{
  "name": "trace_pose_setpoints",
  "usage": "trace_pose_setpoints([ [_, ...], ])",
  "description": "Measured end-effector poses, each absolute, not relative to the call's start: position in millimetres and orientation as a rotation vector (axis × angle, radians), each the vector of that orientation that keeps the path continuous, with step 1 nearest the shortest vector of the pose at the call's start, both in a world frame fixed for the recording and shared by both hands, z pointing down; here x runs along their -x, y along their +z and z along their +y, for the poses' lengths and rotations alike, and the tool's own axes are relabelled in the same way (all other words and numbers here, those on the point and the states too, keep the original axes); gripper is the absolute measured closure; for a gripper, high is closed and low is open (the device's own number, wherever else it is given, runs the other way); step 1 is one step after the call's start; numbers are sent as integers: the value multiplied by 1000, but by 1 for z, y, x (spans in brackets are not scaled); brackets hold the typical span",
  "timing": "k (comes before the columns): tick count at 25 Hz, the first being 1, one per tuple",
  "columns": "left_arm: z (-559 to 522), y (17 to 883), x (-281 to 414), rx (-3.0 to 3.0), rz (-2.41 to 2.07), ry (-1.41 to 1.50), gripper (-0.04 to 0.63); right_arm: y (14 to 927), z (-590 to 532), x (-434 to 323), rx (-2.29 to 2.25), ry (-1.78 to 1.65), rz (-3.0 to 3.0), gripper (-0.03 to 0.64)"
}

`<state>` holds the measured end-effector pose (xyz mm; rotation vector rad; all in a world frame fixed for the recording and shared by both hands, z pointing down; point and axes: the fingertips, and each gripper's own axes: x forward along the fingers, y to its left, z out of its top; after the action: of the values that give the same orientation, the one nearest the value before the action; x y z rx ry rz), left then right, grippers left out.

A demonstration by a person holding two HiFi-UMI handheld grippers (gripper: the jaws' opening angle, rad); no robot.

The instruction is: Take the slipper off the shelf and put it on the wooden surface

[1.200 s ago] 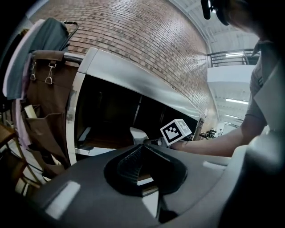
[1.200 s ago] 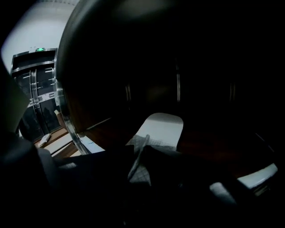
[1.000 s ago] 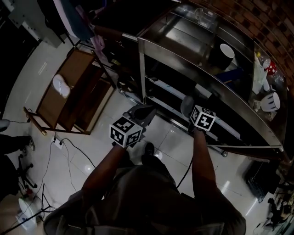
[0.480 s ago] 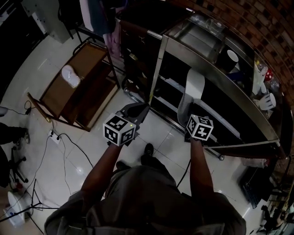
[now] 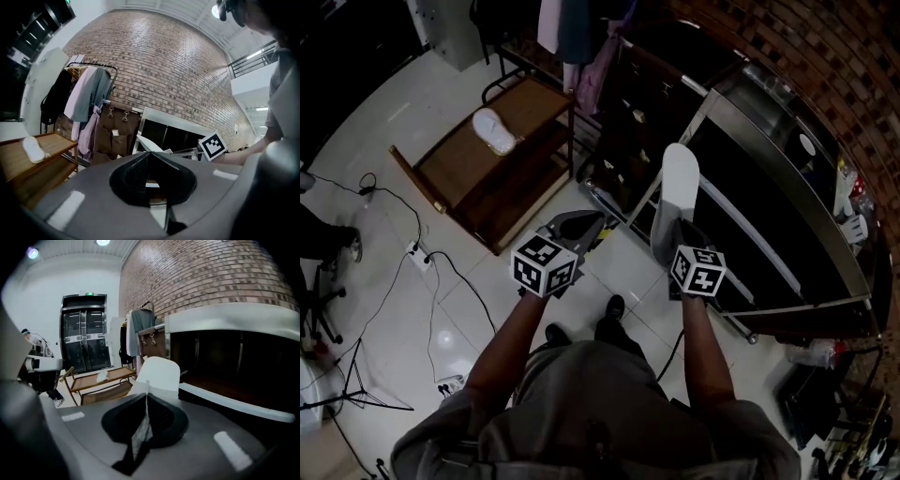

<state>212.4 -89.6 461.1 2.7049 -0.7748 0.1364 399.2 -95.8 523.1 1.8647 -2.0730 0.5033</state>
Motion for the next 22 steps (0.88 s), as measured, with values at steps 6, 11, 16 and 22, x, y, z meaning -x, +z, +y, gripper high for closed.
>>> trace_pose_setpoints([
  [6,-96,460,-124,-2654,-932,104,613,511,-127,-296,-1706,430,-2202,612],
  [11,-112,466,-47,-2564,-1122,74,614,503,-166,-201,-1500,358,-2341,611],
  [16,-130,473,28,-2459,-1312,50,613,508,-205,-106,-1257,294,-2452,612],
  [22,-175,472,98,-2301,-1526,15,614,519,-277,-13,-977,306,-2536,611],
])
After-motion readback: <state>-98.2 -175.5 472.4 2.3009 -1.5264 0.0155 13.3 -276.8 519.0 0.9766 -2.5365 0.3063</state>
